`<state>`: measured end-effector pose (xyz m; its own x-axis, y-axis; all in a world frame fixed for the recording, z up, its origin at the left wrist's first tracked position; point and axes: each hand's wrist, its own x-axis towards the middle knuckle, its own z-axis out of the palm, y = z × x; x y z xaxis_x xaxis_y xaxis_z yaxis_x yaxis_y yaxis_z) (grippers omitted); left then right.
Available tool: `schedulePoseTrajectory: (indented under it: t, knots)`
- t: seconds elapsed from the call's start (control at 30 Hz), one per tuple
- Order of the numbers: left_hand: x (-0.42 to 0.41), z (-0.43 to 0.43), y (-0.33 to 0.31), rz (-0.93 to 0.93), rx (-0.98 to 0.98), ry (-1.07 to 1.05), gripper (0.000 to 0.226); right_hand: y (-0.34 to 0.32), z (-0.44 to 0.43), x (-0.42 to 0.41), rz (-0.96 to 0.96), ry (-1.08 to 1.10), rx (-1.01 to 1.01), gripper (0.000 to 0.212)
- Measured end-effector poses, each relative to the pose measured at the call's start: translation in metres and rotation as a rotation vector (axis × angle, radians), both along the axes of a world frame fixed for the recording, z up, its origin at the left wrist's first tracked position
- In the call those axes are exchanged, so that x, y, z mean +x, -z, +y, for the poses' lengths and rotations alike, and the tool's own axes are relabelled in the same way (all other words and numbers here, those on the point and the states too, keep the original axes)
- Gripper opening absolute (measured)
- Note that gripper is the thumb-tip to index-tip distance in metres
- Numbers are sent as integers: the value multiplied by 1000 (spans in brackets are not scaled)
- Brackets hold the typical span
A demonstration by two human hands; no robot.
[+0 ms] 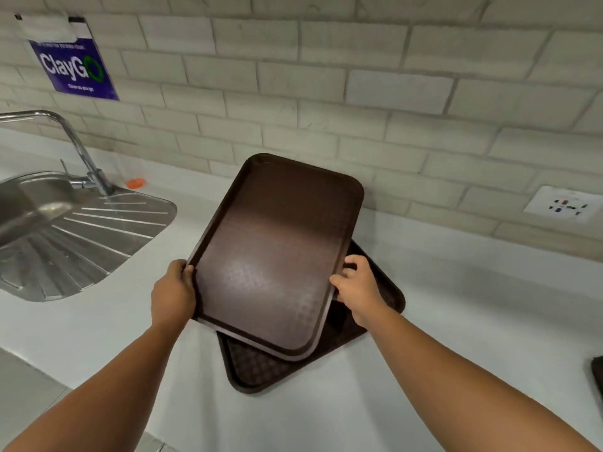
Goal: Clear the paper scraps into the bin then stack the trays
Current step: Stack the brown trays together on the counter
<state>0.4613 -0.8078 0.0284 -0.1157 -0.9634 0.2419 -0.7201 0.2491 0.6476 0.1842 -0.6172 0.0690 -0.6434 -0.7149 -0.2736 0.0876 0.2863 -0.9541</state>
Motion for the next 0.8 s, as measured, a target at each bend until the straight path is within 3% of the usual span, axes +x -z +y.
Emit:
schedulePoseTrajectory:
  t: [0.13,0.3,0.4,0.47,0.53,0.8]
  knots:
    - [-38,22,-24,46,-85,157,28,-47,34,-51,42,266,-174,47]
    - [-101,53,-48,87,-140,329,30,-113,114,-126,328,575,-250,20]
    - [-149,77,-62,130,-158,404,29,-135,173,-165,632,510,-78,4]
    - [-180,95,-72,190,-156,456,26,-143,210,-180,841,399,138,16]
    - [-213,115,-80,235,-148,489,24,-143,248,-191,956,423,216,29]
    - [-322,265,-91,400,161,462,43,-118,418,-227,900,766,128,41]
